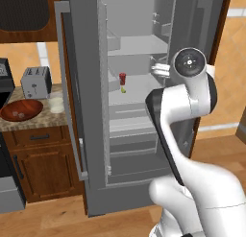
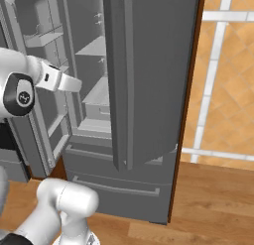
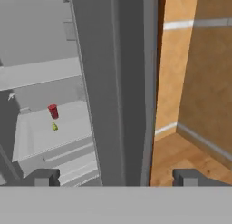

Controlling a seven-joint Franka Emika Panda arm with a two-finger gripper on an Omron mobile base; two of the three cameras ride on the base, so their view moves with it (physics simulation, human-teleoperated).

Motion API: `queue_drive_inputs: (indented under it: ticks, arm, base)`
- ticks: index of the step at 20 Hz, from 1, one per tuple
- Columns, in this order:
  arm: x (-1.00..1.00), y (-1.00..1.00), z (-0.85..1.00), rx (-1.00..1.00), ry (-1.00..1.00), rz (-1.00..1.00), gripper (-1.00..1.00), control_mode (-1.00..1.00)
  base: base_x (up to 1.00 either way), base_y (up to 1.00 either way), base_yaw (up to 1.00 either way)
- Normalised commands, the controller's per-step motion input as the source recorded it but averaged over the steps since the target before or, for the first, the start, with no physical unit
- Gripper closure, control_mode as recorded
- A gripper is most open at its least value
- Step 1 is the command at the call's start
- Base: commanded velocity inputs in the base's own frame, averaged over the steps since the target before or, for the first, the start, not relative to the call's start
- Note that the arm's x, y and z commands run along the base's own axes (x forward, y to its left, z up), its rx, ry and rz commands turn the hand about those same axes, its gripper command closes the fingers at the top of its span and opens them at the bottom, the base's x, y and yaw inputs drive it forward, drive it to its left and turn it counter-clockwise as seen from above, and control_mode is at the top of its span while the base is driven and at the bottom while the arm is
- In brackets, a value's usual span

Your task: Grab a lemon wedge from the fridge and one ice cube from the ice bowl, and put them in the glass of lemonade.

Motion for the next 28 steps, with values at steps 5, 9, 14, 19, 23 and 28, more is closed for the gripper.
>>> queue_drive_inputs:
  ticks: [5,9,14,19,23,28]
  arm:
    - [0.69,0.32,-0.16,0.06,0.06,-0.06,-1.00,-1.00]
    - [0.33,0.16,-0.14,0.14,0.00,-0.13,-1.00,-1.00]
    - [0.50,0.01,-0.30,0.18,0.00,-0.15,-1.00,-1.00]
    - [0.37,0.00,-0.36,0.41,0.00,-0.16,-1.00,-1.00]
    - [0.23,0.05,-0.26,0.16,-0.03,0.00,-1.00,-1.00]
    - [0.95,-0.06,-0.44,0.00,-0.01,0.00,-1.00,-1.00]
  base:
    - [0.00,0.00,0.00]
    - [0.00,0.00,0.00]
    - [0.00,0.00,0.00]
    - [0.00,0.00,0.00]
    - [0.00,0.00,0.00]
    - [0.00,0.00,0.00]
